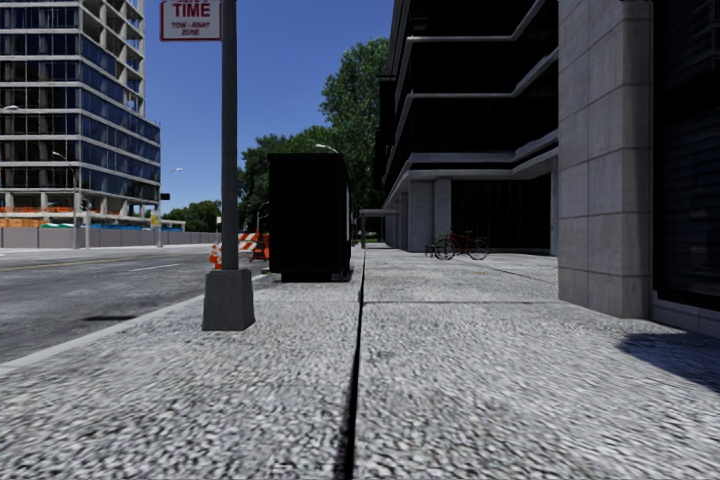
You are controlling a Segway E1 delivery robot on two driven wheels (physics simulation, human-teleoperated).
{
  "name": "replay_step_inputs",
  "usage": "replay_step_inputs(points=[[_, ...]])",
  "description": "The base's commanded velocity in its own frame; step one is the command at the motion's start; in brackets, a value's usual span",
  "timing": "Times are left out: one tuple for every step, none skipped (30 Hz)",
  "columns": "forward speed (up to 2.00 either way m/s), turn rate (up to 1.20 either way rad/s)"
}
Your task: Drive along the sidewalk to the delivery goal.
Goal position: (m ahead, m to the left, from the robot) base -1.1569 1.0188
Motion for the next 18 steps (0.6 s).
replay_step_inputs(points=[[0.0,0.0],[0.0,0.0],[0.0,0.0],[0.0,0.0],[0.0,0.0],[0.0,0.0],[0.0,0.0],[0.0,0.0],[0.0,0.0],[0.0,0.0],[0.0,0.0],[0.0,0.0],[0.0,0.0],[0.0,0.0],[0.0,0.0],[0.0,0.0],[0.0,0.0],[0.0,0.0]])
